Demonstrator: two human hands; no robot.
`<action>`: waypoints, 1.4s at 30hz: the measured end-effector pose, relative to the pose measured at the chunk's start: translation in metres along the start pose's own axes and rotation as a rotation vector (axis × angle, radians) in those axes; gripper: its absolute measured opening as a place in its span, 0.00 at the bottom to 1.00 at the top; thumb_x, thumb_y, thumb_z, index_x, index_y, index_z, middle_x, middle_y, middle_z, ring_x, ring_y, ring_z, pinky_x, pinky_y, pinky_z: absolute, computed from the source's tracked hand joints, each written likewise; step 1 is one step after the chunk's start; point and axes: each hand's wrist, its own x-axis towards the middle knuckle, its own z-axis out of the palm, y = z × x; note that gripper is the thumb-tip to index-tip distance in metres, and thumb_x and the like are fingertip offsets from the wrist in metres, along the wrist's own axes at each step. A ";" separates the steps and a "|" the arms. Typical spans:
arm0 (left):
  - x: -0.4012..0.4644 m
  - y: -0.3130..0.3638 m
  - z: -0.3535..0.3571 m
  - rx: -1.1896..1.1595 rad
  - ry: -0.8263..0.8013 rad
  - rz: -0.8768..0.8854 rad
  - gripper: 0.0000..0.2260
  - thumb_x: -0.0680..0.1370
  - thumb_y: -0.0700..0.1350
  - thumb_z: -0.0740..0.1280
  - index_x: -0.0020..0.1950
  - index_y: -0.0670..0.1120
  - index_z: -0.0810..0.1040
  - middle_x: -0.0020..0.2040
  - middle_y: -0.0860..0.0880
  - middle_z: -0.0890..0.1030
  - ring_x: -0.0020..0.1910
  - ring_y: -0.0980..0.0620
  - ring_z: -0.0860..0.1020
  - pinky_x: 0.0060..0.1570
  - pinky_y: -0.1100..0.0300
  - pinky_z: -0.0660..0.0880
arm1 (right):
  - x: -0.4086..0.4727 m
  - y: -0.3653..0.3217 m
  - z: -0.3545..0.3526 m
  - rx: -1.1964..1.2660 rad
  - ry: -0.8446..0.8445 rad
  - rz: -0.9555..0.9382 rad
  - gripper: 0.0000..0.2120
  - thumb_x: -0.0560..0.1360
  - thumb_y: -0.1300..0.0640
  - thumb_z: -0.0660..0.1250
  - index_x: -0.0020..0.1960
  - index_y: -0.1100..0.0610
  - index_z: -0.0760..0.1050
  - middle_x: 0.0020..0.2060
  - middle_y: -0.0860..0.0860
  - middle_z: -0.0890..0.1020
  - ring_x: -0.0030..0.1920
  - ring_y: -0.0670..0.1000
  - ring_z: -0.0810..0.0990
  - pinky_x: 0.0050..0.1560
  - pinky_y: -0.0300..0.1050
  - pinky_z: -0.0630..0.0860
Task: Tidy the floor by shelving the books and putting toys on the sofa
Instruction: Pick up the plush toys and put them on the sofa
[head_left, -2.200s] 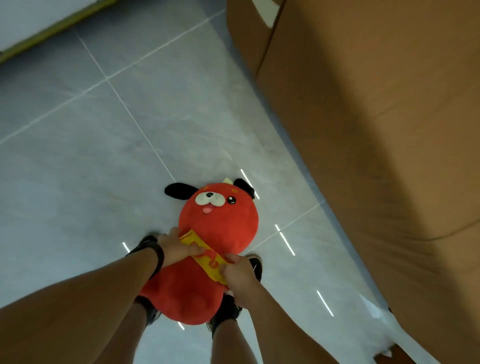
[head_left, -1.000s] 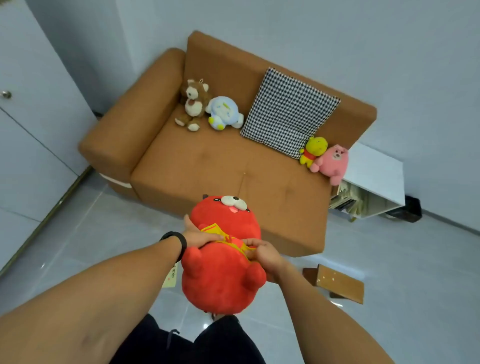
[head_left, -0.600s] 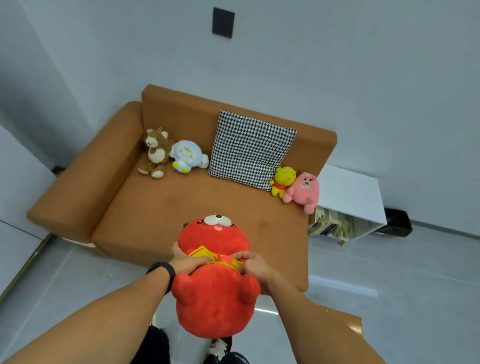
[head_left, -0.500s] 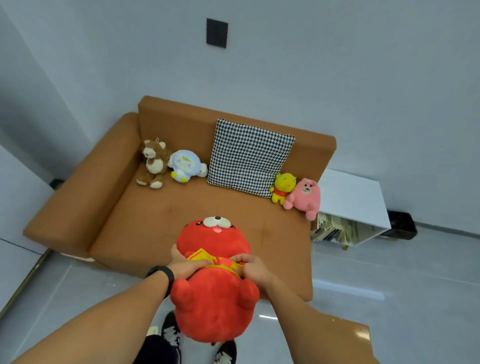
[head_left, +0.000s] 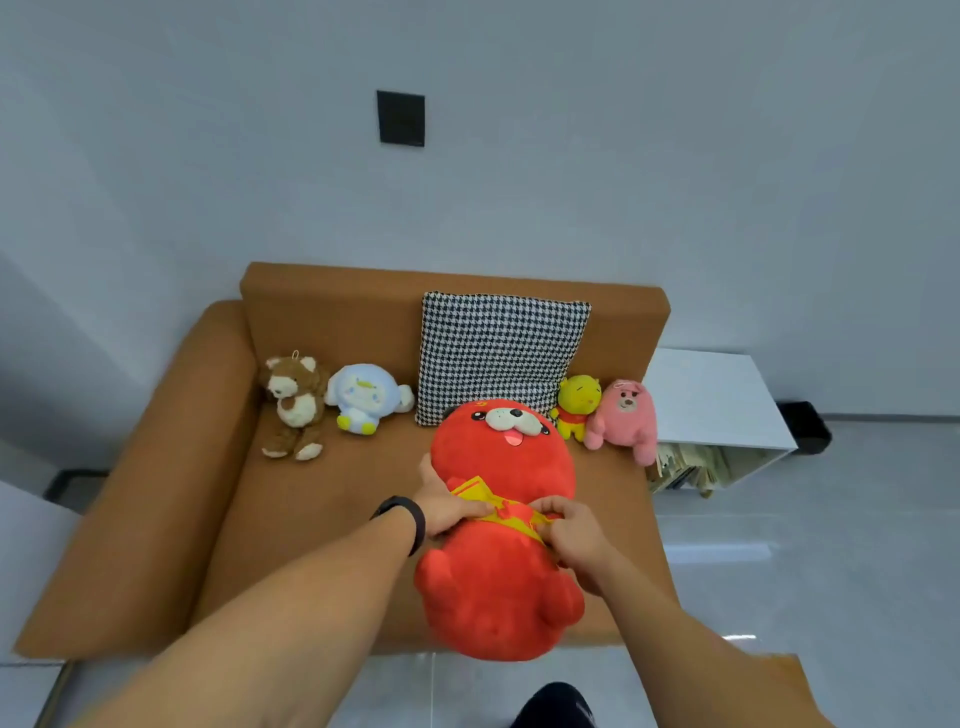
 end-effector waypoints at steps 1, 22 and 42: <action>0.007 0.006 -0.006 0.012 -0.007 -0.004 0.65 0.62 0.56 0.84 0.81 0.51 0.37 0.77 0.47 0.64 0.73 0.44 0.67 0.71 0.49 0.67 | 0.008 -0.003 0.003 -0.014 0.008 0.009 0.14 0.74 0.70 0.61 0.47 0.56 0.82 0.28 0.49 0.75 0.24 0.45 0.67 0.24 0.38 0.63; 0.257 0.062 -0.097 -0.727 -0.087 -0.072 0.38 0.66 0.68 0.75 0.72 0.54 0.74 0.66 0.46 0.81 0.65 0.40 0.78 0.68 0.40 0.71 | 0.301 -0.014 0.031 -0.974 0.065 -0.976 0.12 0.68 0.61 0.57 0.47 0.53 0.75 0.47 0.50 0.72 0.47 0.53 0.70 0.31 0.45 0.76; 0.367 0.026 -0.079 -0.513 0.193 -0.174 0.30 0.72 0.77 0.57 0.65 0.62 0.77 0.59 0.54 0.83 0.60 0.50 0.80 0.57 0.44 0.77 | 0.375 0.007 0.079 -0.546 0.368 -0.383 0.16 0.78 0.42 0.61 0.47 0.52 0.81 0.46 0.47 0.83 0.50 0.54 0.76 0.48 0.49 0.71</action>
